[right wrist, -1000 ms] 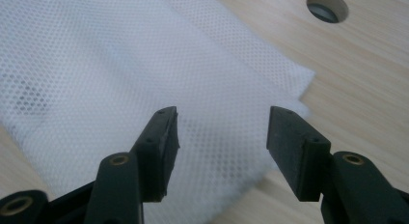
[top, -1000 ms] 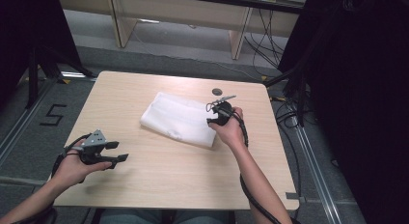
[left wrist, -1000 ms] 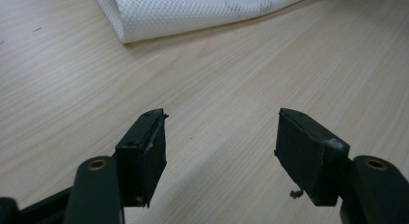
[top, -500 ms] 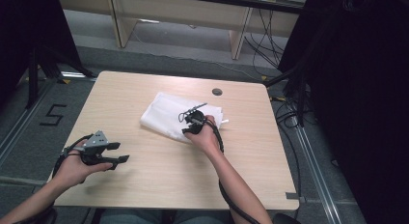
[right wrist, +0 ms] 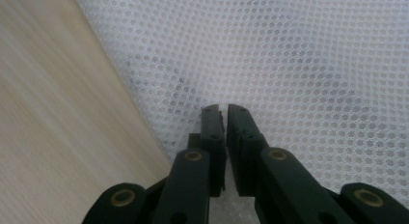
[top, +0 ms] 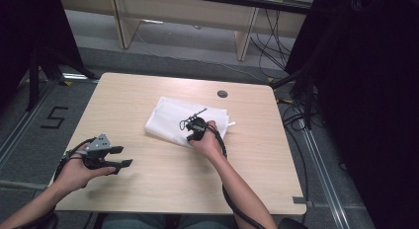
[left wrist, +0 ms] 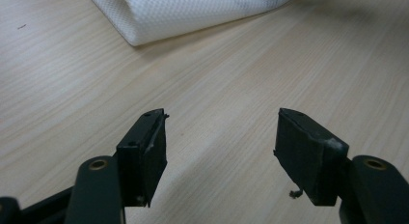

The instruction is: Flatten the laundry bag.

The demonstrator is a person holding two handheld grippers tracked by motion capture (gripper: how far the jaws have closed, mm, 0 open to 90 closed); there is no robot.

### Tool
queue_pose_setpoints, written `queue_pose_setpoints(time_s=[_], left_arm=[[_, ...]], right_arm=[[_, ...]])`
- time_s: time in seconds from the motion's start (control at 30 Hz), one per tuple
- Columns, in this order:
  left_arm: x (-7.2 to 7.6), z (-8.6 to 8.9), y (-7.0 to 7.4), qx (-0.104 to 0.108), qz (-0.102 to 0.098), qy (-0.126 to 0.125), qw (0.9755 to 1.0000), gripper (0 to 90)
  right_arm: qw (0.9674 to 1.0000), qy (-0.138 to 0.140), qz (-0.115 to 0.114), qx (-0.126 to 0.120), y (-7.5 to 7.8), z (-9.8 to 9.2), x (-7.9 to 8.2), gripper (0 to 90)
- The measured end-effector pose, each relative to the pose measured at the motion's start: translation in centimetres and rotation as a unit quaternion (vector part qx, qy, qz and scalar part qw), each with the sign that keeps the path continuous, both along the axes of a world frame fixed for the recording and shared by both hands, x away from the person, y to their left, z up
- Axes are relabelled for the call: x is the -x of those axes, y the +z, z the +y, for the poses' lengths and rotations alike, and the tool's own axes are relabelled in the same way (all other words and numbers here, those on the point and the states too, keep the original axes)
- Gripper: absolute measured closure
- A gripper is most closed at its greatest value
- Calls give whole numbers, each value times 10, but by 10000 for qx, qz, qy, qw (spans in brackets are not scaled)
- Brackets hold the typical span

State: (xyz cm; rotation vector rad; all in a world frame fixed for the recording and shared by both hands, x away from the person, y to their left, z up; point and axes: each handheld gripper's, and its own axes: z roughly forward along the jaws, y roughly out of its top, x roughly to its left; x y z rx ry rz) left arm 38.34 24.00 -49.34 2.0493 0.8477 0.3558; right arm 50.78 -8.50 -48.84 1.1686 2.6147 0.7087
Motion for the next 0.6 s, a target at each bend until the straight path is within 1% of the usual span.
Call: queue_pose_setpoints(time_s=[0.03, 0.07, 0.1, 0.13, 0.17, 0.23, 0.27, 0.3, 0.37, 0.4, 0.43, 0.47, 0.5, 0.57, 0.6], left_arm=[[0, 0, 0, -4, 7, -10, 10000, 352], [0, 0, 0, -4, 7, -10, 10000, 352], [0, 0, -1, 9, 10, -43, 10000, 352], [0, 0, -1, 9, 10, -43, 10000, 352], [0, 0, 0, -7, 48, -50, 10000, 352], [-1, 0, -1, -10, 51, -54, 10000, 352], [0, 0, -1, -17, 55, -43, 10000, 352], [0, 0, -1, -17, 55, -39, 10000, 352], [-1, 0, -1, -20, 56, -38, 10000, 351], [-1, 0, -1, -19, 58, -34, 10000, 352], [-1, 1, -1, -93, 54, -33, 9999, 352], [0, -1, -2, -31, 38, 4, 10000, 352], [0, -1, -2, -31, 38, 4, 10000, 351], [-1, -1, -2, -43, 35, -11, 10000, 352], [-1, 0, -2, -111, 35, -85, 9999, 352]], right_arm=[[9999, 111, -20, 39, 0, -2, 2, 882], [9999, 111, -20, 39, 0, -2, 2, 882], [9998, 165, -7, 109, 0, -7, 7, 900], [9997, 212, -17, 102, 0, -9, 10, 900], [9996, 241, 29, 114, 1, -11, 13, 900], [9995, 268, 52, 140, 1, -13, 15, 900], [9992, 352, 93, 154, 2, -17, 21, 900], [9991, 370, 98, 170, 2, -19, 23, 900], [9990, 402, 112, 163, 2, -21, 26, 900], [9992, 294, 197, 167, 3, -24, 31, 900], [9992, 294, 197, 167, 3, -24, 31, 900], [9991, 365, 147, 125, 2, -28, 33, 900], [9991, 365, 147, 125, 2, -28, 33, 900], [9993, 313, 148, 106, 2, -30, 35, 900], [9993, 313, 148, 106, 2, -30, 35, 900]])
